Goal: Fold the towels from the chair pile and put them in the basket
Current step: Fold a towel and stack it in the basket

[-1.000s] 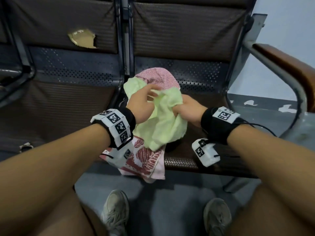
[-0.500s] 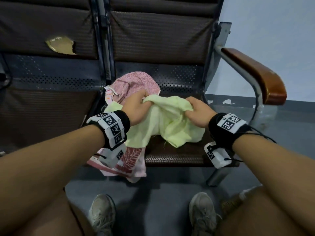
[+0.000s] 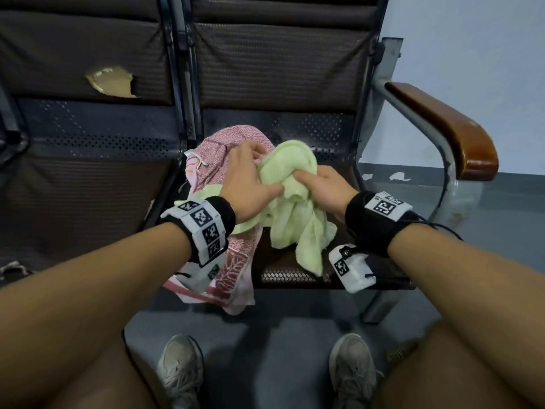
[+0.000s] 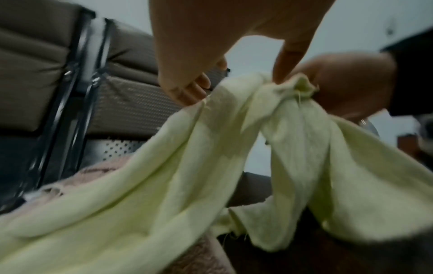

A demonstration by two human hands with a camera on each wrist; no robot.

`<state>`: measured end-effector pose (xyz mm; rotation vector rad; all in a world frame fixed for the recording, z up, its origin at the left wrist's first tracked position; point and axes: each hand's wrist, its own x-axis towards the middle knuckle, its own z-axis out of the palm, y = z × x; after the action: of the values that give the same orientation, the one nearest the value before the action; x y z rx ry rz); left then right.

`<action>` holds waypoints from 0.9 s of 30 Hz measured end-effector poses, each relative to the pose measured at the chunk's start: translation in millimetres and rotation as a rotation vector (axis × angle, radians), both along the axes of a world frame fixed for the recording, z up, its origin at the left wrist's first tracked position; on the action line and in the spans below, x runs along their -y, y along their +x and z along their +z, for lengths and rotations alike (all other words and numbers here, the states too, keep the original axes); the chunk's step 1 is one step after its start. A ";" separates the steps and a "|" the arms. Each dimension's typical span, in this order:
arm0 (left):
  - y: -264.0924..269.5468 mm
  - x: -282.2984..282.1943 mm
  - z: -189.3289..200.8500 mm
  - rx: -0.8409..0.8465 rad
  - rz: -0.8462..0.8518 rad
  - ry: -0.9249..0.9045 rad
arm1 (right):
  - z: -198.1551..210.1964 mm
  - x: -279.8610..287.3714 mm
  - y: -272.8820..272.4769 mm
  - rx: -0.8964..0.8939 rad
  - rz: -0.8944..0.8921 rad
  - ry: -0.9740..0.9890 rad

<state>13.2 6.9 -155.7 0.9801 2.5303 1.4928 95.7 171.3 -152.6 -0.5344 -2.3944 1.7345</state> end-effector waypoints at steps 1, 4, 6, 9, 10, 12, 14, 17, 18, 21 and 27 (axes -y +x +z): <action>2.4 1.9 -3.7 -0.055 -0.048 -0.058 | 3.1 -0.8 -1.0 -0.009 -0.029 -0.086; 6.5 4.3 -12.9 -0.104 -0.127 -0.222 | 7.4 -1.3 -2.5 -0.011 -0.069 -0.160; 3.9 5.1 -12.5 -0.208 -0.051 -0.200 | 5.7 -3.0 -2.4 -0.010 -0.090 -0.093; 0.4 3.6 -4.1 -0.265 0.012 -0.171 | 1.8 -10.3 -2.0 0.022 -0.123 0.133; 1.0 2.3 -1.5 -0.251 0.015 -0.162 | 0.7 -12.4 -1.2 0.061 -0.126 0.242; 3.6 -1.1 2.4 -0.246 0.033 -0.143 | -1.8 -12.3 -0.2 0.099 -0.098 0.410; 6.5 -5.2 5.7 -0.237 0.052 -0.113 | -3.4 -6.0 -0.4 0.089 -0.011 0.483; 8.2 -10.6 14.4 -0.176 0.061 -0.043 | -5.0 2.6 -4.6 0.092 0.084 0.464; 8.0 -12.0 16.8 -0.144 0.063 -0.028 | -6.0 4.3 -5.7 0.086 0.084 0.451; 6.0 -14.7 19.5 -0.049 0.062 0.016 | -8.4 3.8 -9.0 0.011 0.025 0.326; -1.3 -10.4 12.7 0.102 -0.064 -0.171 | 5.9 1.7 -16.9 -0.087 -0.284 -0.027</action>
<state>11.9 17.2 -143.0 0.9265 2.4808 1.2510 78.9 169.6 -146.7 -0.7456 -2.1189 1.6326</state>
